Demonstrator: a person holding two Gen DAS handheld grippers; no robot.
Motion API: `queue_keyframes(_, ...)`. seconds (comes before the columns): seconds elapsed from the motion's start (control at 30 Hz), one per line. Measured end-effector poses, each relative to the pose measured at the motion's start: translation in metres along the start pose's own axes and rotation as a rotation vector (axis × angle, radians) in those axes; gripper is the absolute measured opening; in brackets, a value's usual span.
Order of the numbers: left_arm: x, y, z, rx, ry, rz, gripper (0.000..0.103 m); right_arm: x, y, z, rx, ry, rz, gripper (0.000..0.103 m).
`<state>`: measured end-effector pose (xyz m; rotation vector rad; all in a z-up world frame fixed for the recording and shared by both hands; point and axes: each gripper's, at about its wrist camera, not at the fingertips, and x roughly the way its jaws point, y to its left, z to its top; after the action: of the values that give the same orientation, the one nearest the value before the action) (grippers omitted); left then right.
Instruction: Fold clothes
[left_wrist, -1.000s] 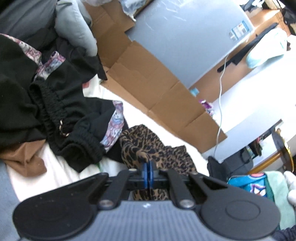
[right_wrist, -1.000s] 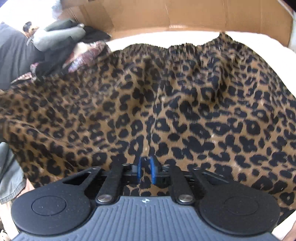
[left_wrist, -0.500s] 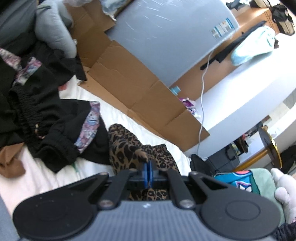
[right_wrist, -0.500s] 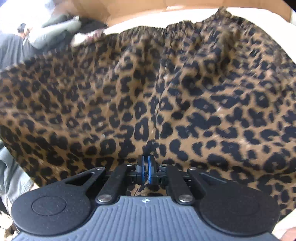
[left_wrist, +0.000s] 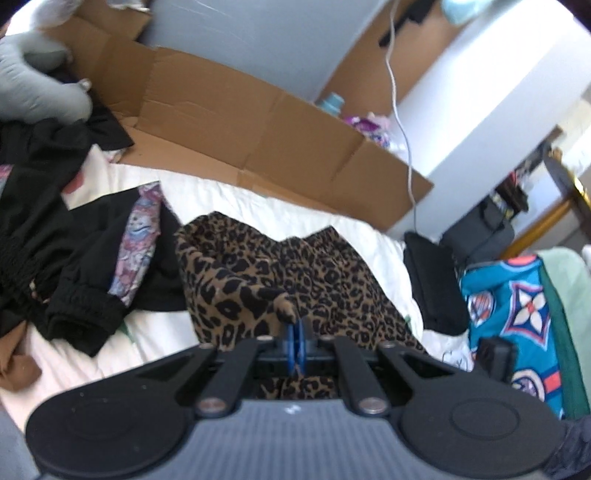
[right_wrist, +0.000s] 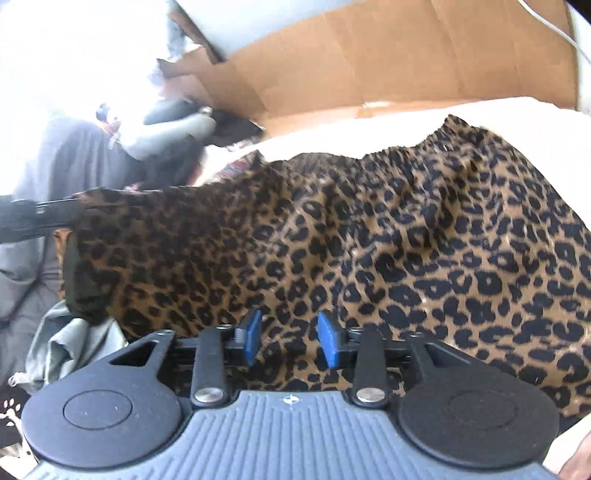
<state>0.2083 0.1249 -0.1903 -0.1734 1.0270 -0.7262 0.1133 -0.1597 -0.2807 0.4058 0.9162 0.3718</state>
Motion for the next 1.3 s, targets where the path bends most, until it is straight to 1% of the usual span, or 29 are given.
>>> queue_keyframes(0.13, 0.017, -0.022, 0.013, 0.062, 0.060, 0.000, 0.002, -0.013, 0.002, 0.008, -0.011, -0.030, 0.035, 0.042)
queue_keyframes(0.2, 0.026, -0.032, 0.018, 0.090, 0.092, 0.010, 0.002, -0.018, 0.005, 0.012, -0.016, -0.042, 0.057, 0.046)
queue_keyframes(0.23, 0.030, -0.036, 0.019, 0.092, 0.107, 0.013, 0.002, -0.021, 0.006, 0.013, -0.021, -0.048, 0.068, 0.048)
queue_keyframes(0.4, 0.051, -0.061, 0.022, 0.114, 0.186, 0.033, 0.002, -0.032, 0.013, 0.020, -0.048, -0.057, 0.146, 0.050)
queue_keyframes(0.47, 0.058, -0.073, 0.023, 0.134, 0.211, 0.039, 0.002, -0.034, 0.011, 0.022, -0.061, -0.053, 0.148, 0.051)
queue_keyframes(0.67, 0.075, -0.108, 0.025, 0.171, 0.232, 0.050, 0.002, -0.055, -0.001, 0.026, -0.050, -0.113, 0.129, 0.051)
queue_keyframes(0.83, 0.085, -0.128, 0.023, 0.171, 0.248, 0.070, 0.003, -0.078, -0.006, 0.021, -0.082, -0.164, 0.170, 0.051)
queue_keyframes(0.97, 0.090, -0.141, 0.019, 0.180, 0.252, 0.071, 0.003, -0.089, -0.012, 0.012, -0.097, -0.189, 0.166, 0.051)
queue_keyframes(1.07, 0.093, -0.151, 0.016, 0.187, 0.255, 0.073, 0.003, -0.094, -0.015, 0.012, -0.078, -0.212, 0.193, 0.051)
queue_keyframes(1.2, 0.095, -0.158, 0.014, 0.199, 0.253, 0.049, 0.003, -0.097, -0.016, 0.013, -0.065, -0.229, 0.207, 0.051)
queue_keyframes(1.3, 0.095, -0.159, 0.016, 0.185, 0.249, 0.036, 0.003, -0.097, -0.015, 0.013, -0.061, -0.248, 0.200, 0.051)
